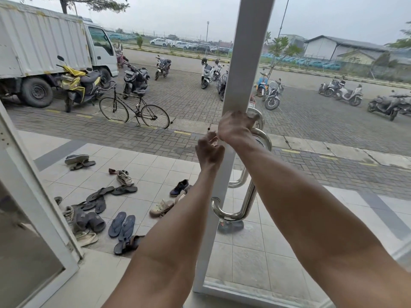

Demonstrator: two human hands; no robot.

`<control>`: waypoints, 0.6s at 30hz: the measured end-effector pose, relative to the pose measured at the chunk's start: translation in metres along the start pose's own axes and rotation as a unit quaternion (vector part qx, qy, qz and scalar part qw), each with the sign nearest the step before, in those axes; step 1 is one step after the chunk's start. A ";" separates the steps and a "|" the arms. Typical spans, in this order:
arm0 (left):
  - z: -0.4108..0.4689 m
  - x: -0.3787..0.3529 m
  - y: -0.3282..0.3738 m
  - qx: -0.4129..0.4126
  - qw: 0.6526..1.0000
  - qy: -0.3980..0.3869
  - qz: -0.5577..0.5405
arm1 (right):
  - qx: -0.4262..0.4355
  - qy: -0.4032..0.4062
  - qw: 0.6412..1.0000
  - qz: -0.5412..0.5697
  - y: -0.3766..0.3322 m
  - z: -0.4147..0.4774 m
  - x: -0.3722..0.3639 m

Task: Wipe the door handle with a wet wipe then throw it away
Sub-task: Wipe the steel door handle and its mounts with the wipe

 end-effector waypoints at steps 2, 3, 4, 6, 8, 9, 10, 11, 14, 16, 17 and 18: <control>-0.002 -0.003 0.004 -0.013 1.000 -0.008 0.003 | 0.025 -0.062 0.996 0.062 0.006 0.004 -0.005; -0.003 -0.003 0.007 -0.025 1.000 -0.010 0.006 | 0.034 -0.093 0.991 0.088 0.008 0.003 -0.007; -0.004 -0.003 0.009 -0.040 0.999 -0.011 0.013 | 0.037 -0.113 0.987 0.106 0.009 0.002 -0.006; -0.004 -0.003 0.013 -0.060 0.998 -0.010 0.019 | 0.034 -0.106 0.991 0.075 0.010 0.005 -0.004; -0.002 -0.003 0.010 -0.054 0.998 -0.017 0.025 | 0.017 -0.082 0.996 -0.010 0.005 0.000 -0.006; -0.001 -0.003 0.008 -0.050 0.998 -0.024 0.034 | 0.003 -0.070 0.996 -0.054 0.001 -0.001 -0.008; 0.000 -0.002 0.007 -0.052 0.997 -0.032 0.048 | -0.012 -0.052 0.995 -0.090 -0.002 0.000 -0.009; 0.001 -0.001 0.007 -0.058 0.996 -0.039 0.063 | -0.026 -0.033 0.992 -0.122 -0.004 0.000 -0.009; 0.005 0.006 0.003 -0.058 0.994 -0.051 0.081 | -0.036 0.011 0.982 -0.187 -0.008 0.000 -0.009; 0.005 0.010 -0.005 -0.036 0.995 -0.059 0.076 | -0.014 0.025 0.976 -0.217 -0.012 -0.001 -0.011; 0.004 0.009 -0.010 -0.024 0.995 -0.067 0.070 | -0.001 0.031 0.974 -0.226 -0.013 -0.001 -0.011; 0.002 0.007 -0.012 -0.016 0.995 -0.075 0.064 | 0.014 0.040 0.972 -0.233 -0.012 -0.001 -0.009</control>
Point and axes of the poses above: each hand's wrist, its own z-axis towards the middle knuckle, its own x-axis out of the back of the hand, y = z × x, the point moved 10 cm from there along z, towards the middle knuckle, and after that the axes turned 15 degrees about -z, right-handed, at the moved point
